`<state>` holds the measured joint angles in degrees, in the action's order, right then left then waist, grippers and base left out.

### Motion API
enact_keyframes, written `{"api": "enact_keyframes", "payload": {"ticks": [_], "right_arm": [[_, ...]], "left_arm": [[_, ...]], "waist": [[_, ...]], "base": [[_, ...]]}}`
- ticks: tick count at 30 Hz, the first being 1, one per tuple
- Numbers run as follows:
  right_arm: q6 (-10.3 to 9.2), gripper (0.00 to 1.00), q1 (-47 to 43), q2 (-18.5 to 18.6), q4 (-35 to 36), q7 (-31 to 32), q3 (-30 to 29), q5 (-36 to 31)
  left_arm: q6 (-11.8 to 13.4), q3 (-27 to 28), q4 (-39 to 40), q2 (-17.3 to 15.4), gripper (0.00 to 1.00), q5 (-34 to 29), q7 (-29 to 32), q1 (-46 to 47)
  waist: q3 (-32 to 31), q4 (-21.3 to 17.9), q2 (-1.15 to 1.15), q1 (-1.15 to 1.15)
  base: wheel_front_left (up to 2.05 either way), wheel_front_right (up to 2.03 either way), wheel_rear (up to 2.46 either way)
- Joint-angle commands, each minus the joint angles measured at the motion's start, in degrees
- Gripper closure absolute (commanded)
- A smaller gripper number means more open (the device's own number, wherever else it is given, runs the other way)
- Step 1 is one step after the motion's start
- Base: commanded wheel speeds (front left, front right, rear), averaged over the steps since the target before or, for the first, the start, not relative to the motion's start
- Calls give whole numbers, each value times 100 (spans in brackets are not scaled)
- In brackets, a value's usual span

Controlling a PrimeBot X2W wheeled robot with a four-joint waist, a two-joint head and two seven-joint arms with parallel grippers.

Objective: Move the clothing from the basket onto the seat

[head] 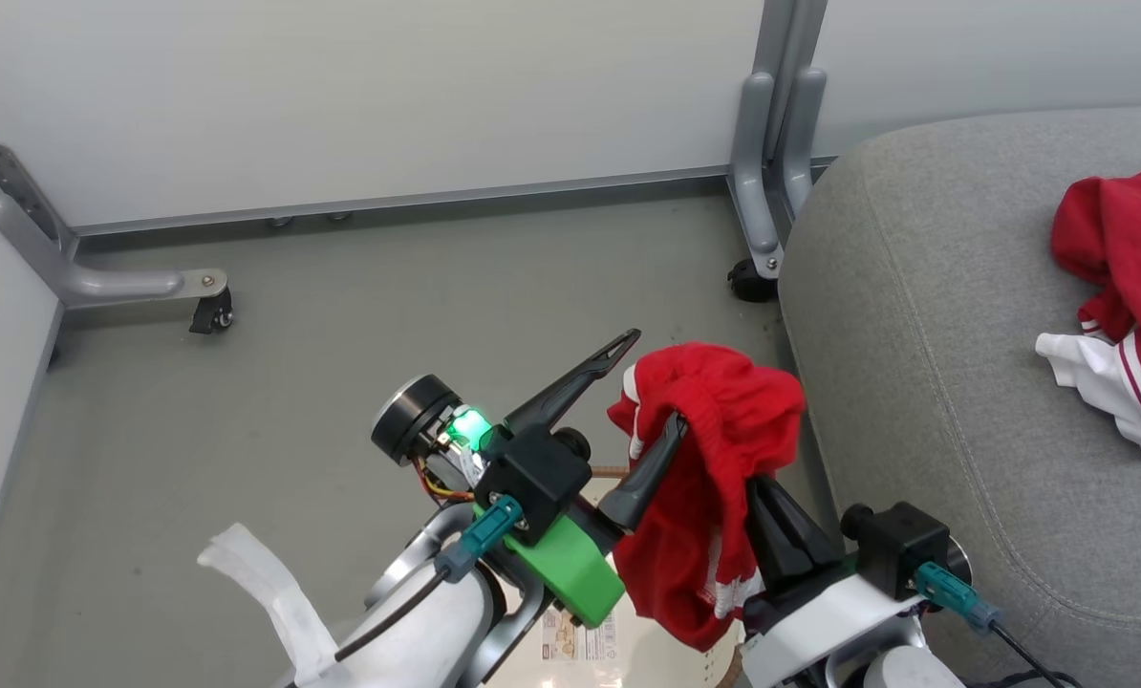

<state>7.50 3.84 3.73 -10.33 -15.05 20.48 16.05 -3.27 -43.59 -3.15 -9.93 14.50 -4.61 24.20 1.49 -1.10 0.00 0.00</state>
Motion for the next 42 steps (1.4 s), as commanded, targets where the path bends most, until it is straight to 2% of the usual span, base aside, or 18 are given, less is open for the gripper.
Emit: {"api": "enact_keyframes", "payload": {"ticks": [1,12,21,27,35,42], "right_arm": [[-2,100,13,-30,41,-19,-33,22],[-2,100,60,-65,185,-19,-314,158],[-2,100,26,-80,259,-19,-560,169],[-2,100,-9,-77,343,-19,-717,191],[-2,100,-28,-77,538,-19,-1064,191],[-2,100,-120,-77,777,-19,-1376,101]], "left_arm": [[41,-3,-19,-43,0,-15,37,113],[26,-56,-101,-135,0,67,83,56],[12,-102,-239,-99,0,375,45,-341],[56,-96,-278,-108,0,575,-27,-627],[141,-84,-236,-146,0,747,-172,-964],[173,-89,-147,-291,0,749,-266,-1077]], "waist": [[43,-42,0,0],[161,-95,0,0],[99,-110,0,0],[116,-252,0,0],[257,-812,0,0],[458,-1634,0,0]], "base": [[0,0,0],[0,0,0],[0,0,0],[0,0,0],[0,0,0],[0,0,0]]}}
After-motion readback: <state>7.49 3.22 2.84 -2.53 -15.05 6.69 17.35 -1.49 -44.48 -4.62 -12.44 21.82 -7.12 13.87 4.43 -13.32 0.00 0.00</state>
